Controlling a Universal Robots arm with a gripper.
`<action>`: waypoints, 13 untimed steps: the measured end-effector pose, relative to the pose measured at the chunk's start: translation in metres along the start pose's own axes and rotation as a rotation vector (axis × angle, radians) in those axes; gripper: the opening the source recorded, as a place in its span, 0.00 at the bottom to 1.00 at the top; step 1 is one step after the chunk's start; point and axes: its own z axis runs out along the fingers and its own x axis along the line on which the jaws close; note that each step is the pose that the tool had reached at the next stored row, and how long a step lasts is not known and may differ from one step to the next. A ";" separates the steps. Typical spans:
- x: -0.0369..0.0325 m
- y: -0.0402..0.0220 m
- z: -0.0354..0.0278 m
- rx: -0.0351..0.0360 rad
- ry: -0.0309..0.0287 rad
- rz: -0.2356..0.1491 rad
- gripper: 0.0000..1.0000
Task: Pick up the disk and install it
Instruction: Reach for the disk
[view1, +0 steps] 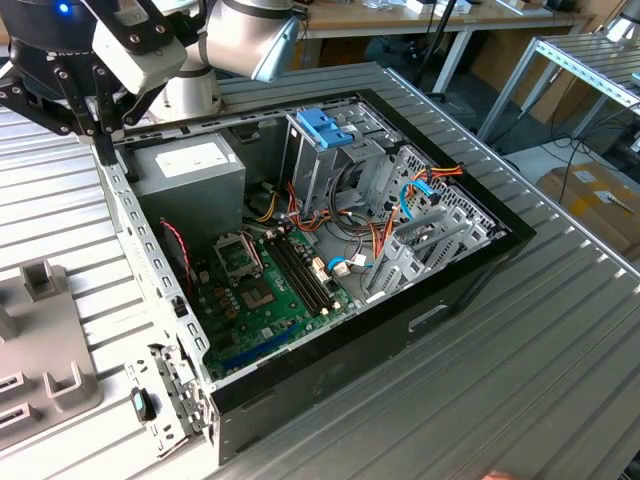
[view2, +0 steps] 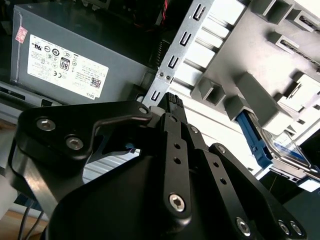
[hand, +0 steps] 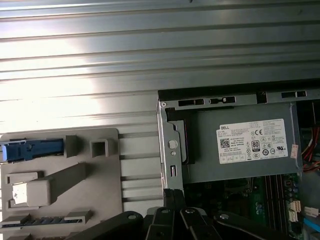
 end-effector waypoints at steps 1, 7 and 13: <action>0.0000 0.0000 0.0000 0.0000 0.0000 0.000 0.11; 0.0001 0.0008 0.0000 0.0000 0.0000 0.000 0.11; 0.0003 0.0019 0.0001 0.0001 0.0001 0.000 0.11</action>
